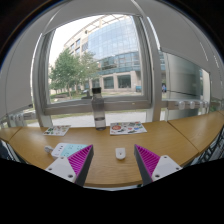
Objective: Unplug charger
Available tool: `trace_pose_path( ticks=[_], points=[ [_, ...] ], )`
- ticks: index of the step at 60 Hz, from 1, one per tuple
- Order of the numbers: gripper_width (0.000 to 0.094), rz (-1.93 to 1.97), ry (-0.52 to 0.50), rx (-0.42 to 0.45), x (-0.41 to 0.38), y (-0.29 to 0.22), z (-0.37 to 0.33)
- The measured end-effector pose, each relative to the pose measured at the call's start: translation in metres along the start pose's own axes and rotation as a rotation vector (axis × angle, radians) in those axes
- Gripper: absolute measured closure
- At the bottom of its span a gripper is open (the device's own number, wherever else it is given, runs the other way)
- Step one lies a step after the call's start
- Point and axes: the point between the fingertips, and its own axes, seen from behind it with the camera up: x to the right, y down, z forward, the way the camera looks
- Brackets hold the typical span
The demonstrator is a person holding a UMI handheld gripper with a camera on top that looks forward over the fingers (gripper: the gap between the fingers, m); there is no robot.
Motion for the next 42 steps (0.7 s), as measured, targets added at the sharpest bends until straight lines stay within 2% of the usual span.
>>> trace_pose_path(
  ticks=[14,42],
  points=[
    [0.0122,-0.043,-0.058,-0.046,-0.025,0.036,-0.044],
    [0.0119,-0.040,-0.093,-0.065,-0.030,0.051,-0.067]
  ],
)
